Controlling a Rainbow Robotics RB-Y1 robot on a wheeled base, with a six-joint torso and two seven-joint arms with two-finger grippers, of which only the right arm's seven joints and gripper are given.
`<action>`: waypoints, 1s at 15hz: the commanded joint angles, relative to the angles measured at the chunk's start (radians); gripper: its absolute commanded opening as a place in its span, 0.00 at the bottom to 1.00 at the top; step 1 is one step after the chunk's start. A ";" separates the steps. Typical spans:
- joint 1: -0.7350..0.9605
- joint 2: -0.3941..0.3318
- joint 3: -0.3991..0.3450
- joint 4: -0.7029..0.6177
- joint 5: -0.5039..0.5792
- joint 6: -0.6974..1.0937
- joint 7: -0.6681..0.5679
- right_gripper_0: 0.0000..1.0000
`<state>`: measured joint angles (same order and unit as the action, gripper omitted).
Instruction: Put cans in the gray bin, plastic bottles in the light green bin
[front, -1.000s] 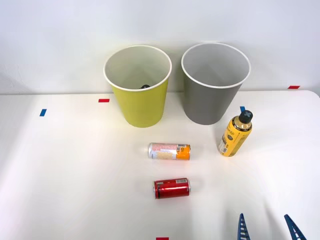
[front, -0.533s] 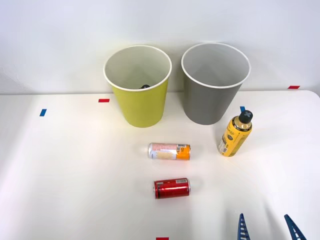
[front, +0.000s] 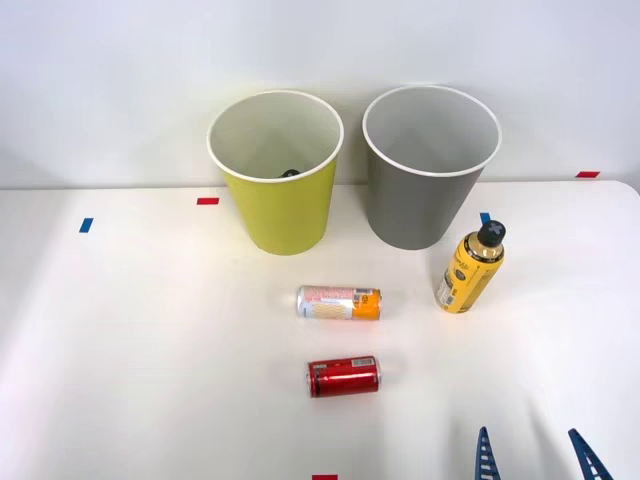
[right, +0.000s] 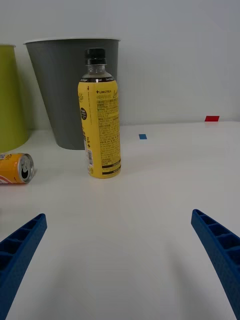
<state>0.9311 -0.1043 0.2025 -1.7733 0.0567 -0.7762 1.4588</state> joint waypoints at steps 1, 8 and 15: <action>0.000 0.000 0.000 0.000 0.000 0.000 0.000 1.00; 0.000 0.000 0.000 0.000 0.000 0.000 0.000 1.00; -0.011 -0.002 0.000 0.043 0.002 0.017 0.000 1.00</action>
<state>0.9293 -0.1047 0.2025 -1.7695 0.0571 -0.7737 1.4588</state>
